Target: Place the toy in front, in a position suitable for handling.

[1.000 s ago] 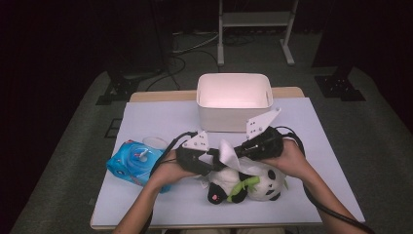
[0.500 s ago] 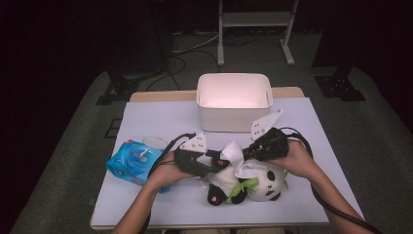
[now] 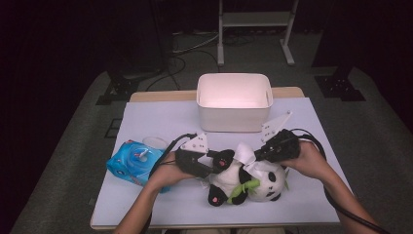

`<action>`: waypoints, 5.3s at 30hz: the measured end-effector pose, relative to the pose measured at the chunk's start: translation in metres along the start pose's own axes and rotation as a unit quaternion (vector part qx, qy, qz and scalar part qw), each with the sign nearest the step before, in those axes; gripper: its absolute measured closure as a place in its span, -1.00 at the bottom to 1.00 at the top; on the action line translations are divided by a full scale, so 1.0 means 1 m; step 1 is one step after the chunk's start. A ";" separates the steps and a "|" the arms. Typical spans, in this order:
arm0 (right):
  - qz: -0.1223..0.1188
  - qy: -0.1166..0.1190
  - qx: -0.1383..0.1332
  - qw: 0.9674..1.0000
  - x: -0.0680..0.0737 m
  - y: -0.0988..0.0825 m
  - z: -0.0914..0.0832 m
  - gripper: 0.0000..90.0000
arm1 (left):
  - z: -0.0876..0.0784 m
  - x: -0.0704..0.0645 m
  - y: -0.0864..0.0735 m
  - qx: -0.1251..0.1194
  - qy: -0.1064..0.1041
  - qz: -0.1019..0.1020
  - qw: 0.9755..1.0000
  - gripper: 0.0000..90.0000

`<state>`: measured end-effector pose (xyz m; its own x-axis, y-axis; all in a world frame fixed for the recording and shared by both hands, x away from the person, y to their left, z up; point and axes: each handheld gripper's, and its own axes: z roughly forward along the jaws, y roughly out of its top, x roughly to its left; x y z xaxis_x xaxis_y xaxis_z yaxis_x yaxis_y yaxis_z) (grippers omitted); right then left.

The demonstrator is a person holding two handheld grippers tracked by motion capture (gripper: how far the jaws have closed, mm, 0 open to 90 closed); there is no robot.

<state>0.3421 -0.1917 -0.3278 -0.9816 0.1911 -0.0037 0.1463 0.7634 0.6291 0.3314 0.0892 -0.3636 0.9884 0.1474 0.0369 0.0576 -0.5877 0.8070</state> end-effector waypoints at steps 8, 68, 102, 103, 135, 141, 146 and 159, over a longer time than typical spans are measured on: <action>-0.004 0.032 -0.027 0.999 -0.003 0.017 0.016 0.92 | -0.002 0.000 -0.003 -0.002 0.000 -0.003 1.000 0.07; 0.064 0.035 -0.105 0.992 -0.034 -0.046 -0.028 0.92 | 0.027 0.025 0.058 0.064 0.005 0.044 0.997 0.10; 0.009 0.046 -0.064 0.997 -0.001 -0.023 0.005 0.93 | -0.005 -0.006 0.036 0.054 -0.011 0.017 0.998 -0.49; 0.013 0.046 -0.065 0.997 0.001 -0.023 0.005 0.92 | -0.006 -0.007 0.037 0.051 -0.014 0.019 0.998 -0.49; 0.010 0.041 -0.072 0.996 0.006 -0.029 -0.008 0.92 | 0.010 0.000 0.045 0.089 -0.034 -0.001 0.995 -0.47; 0.008 0.049 -0.070 0.996 0.008 -0.029 -0.007 0.92 | 0.020 0.001 0.045 0.102 -0.041 -0.001 0.994 -0.58; 0.007 0.051 -0.068 0.996 0.007 -0.029 -0.006 0.92 | 0.037 0.006 0.043 0.114 -0.056 -0.015 0.992 -0.65; 0.033 0.045 -0.102 0.993 -0.014 -0.035 -0.024 0.92 | 0.036 0.011 0.062 0.115 -0.015 0.032 0.993 0.07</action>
<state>0.3475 -0.2364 -0.3311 -0.9792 0.1734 0.1056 0.1909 0.6090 0.7698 0.3507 0.0255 -0.3340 0.9946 0.0814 0.0637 0.0208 -0.7613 0.6480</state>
